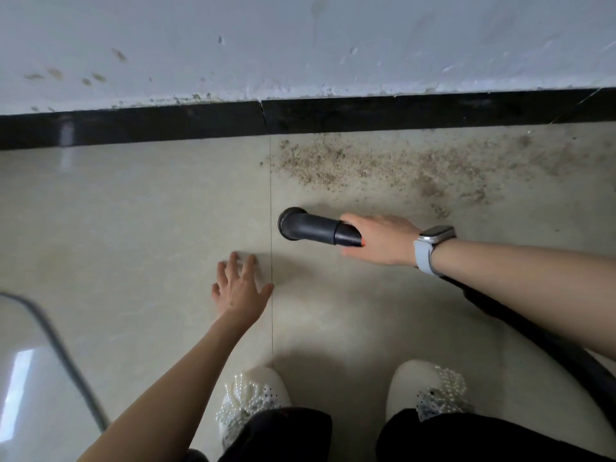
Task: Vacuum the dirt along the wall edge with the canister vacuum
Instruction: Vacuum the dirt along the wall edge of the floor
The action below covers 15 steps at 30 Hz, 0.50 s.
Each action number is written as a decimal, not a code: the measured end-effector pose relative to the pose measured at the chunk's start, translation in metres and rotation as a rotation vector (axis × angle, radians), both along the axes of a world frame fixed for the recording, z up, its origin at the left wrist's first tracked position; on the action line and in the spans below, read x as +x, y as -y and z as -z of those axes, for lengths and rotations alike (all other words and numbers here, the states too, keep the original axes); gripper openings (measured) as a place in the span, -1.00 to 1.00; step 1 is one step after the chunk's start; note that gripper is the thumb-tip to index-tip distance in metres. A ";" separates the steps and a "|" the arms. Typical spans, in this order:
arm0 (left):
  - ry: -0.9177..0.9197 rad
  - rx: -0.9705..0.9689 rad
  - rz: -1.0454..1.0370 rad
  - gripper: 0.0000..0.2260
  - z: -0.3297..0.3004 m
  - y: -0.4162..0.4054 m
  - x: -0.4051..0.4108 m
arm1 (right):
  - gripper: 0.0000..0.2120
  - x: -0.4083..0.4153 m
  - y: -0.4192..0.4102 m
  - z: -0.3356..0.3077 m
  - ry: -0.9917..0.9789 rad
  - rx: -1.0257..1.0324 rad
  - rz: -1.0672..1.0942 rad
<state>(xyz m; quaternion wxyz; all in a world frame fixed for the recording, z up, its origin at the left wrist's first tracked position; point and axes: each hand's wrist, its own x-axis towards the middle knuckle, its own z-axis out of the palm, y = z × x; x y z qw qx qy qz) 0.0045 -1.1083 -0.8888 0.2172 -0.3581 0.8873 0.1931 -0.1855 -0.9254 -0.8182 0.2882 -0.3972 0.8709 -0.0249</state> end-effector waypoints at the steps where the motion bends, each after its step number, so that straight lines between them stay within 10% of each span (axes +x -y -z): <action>1: 0.005 -0.011 0.007 -0.38 0.001 0.001 0.001 | -0.60 0.006 -0.005 -0.001 0.053 -0.007 -0.038; 5: 0.037 -0.032 0.029 -0.29 0.005 0.009 0.006 | -0.40 0.019 -0.042 -0.002 0.124 -0.021 -0.017; 15: 0.055 -0.026 0.025 -0.23 0.002 0.018 0.004 | -0.64 0.011 0.013 0.004 0.049 -0.061 0.102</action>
